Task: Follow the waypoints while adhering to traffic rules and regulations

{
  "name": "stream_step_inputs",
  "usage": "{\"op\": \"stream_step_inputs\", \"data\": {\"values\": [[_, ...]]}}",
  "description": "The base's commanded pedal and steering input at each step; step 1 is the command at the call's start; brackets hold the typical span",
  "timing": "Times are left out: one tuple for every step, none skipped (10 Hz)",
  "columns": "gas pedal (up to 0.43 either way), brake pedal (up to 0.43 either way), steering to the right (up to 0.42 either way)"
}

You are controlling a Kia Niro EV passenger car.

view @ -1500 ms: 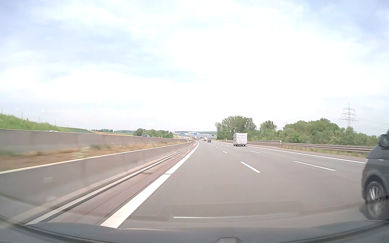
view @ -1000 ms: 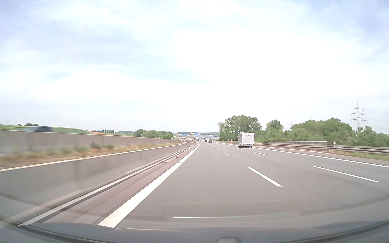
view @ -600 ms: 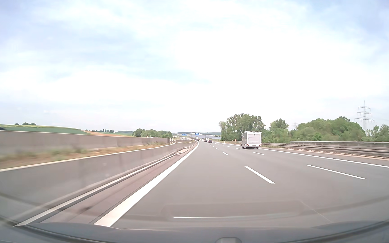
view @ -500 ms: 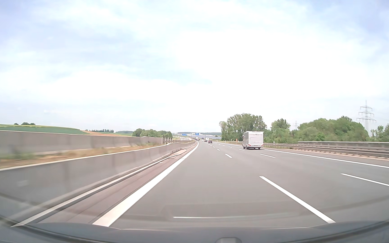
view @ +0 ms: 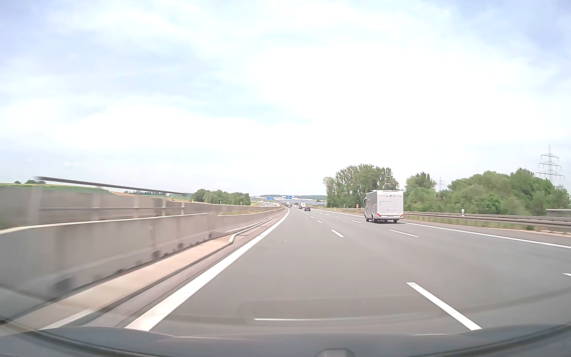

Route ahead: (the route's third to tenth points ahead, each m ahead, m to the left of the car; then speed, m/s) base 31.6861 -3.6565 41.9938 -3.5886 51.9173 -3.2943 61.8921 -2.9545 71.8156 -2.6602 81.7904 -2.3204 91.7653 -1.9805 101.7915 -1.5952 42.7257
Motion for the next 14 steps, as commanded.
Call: {"op": "stream_step_inputs", "data": {"values": [[0.449,0.000,0.005],[0.449,0.000,0.004],[0.449,0.000,0.004],[0.449,0.000,0.004],[0.441,0.000,0.003],[0.441,0.000,0.003],[0.441,0.000,0.001],[0.441,0.000,0.002],[0.441,0.000,0.002],[0.441,0.000,0.002],[0.441,0.000,0.002],[0.441,0.000,0.002],[0.429,0.000,0.001],[0.429,0.000,0.001]]}}
